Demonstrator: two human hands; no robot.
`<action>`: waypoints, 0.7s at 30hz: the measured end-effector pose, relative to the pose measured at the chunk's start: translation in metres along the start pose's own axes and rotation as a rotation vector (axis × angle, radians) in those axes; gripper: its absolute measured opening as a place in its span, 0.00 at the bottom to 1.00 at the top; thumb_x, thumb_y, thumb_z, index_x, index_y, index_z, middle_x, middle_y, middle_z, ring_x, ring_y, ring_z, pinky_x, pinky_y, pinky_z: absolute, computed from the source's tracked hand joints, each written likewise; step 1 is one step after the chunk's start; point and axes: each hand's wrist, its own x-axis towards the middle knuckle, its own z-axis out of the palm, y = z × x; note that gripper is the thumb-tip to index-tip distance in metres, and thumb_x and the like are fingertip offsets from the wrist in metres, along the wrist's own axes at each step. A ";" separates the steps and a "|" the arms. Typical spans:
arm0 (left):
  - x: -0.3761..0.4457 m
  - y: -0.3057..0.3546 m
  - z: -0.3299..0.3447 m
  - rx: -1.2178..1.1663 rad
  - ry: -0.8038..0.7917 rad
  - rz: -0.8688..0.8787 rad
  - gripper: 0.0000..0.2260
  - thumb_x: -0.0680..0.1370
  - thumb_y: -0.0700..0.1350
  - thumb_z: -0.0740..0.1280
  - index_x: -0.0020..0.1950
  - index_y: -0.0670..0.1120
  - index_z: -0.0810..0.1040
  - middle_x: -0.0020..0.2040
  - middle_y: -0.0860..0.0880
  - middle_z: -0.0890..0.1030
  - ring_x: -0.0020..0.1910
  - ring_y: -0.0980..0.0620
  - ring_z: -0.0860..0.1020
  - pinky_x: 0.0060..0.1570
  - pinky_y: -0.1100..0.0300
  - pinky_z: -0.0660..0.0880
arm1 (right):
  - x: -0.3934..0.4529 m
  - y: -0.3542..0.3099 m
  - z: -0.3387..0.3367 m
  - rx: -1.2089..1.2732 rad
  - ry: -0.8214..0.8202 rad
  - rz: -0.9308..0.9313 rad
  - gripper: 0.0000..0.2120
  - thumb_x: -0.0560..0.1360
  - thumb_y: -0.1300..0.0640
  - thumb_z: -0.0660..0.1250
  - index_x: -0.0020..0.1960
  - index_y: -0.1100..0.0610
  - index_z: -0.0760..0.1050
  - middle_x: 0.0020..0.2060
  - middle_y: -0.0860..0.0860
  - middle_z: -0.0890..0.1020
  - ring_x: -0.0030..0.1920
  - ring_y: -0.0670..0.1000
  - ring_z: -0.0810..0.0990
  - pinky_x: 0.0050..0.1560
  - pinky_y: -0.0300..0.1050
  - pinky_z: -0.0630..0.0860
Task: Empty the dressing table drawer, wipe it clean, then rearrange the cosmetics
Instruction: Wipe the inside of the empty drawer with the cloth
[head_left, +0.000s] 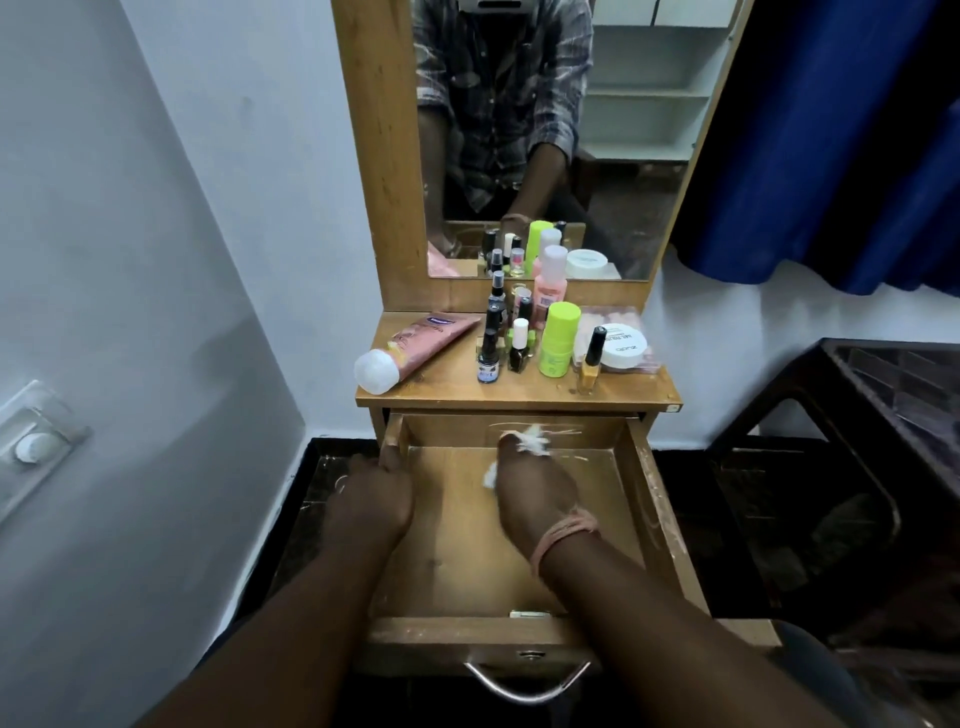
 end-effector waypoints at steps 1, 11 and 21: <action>0.001 0.000 0.000 -0.001 -0.015 -0.007 0.35 0.82 0.68 0.46 0.69 0.41 0.73 0.66 0.37 0.78 0.65 0.34 0.76 0.64 0.42 0.70 | -0.003 -0.006 0.006 -0.033 -0.065 -0.058 0.16 0.84 0.60 0.54 0.69 0.60 0.70 0.61 0.59 0.79 0.60 0.61 0.79 0.50 0.46 0.70; 0.001 0.000 -0.002 -0.063 -0.009 -0.003 0.43 0.74 0.77 0.45 0.60 0.43 0.78 0.58 0.40 0.82 0.59 0.35 0.79 0.62 0.41 0.74 | 0.005 0.052 -0.024 -0.262 -0.035 0.005 0.14 0.79 0.58 0.61 0.61 0.59 0.79 0.58 0.58 0.82 0.59 0.59 0.81 0.61 0.50 0.77; 0.007 -0.003 0.004 0.008 0.039 0.020 0.32 0.83 0.67 0.50 0.62 0.41 0.76 0.60 0.38 0.81 0.62 0.33 0.78 0.63 0.40 0.73 | 0.004 0.056 -0.014 -0.243 -0.077 0.105 0.18 0.80 0.55 0.61 0.68 0.60 0.73 0.61 0.57 0.81 0.61 0.57 0.80 0.60 0.49 0.77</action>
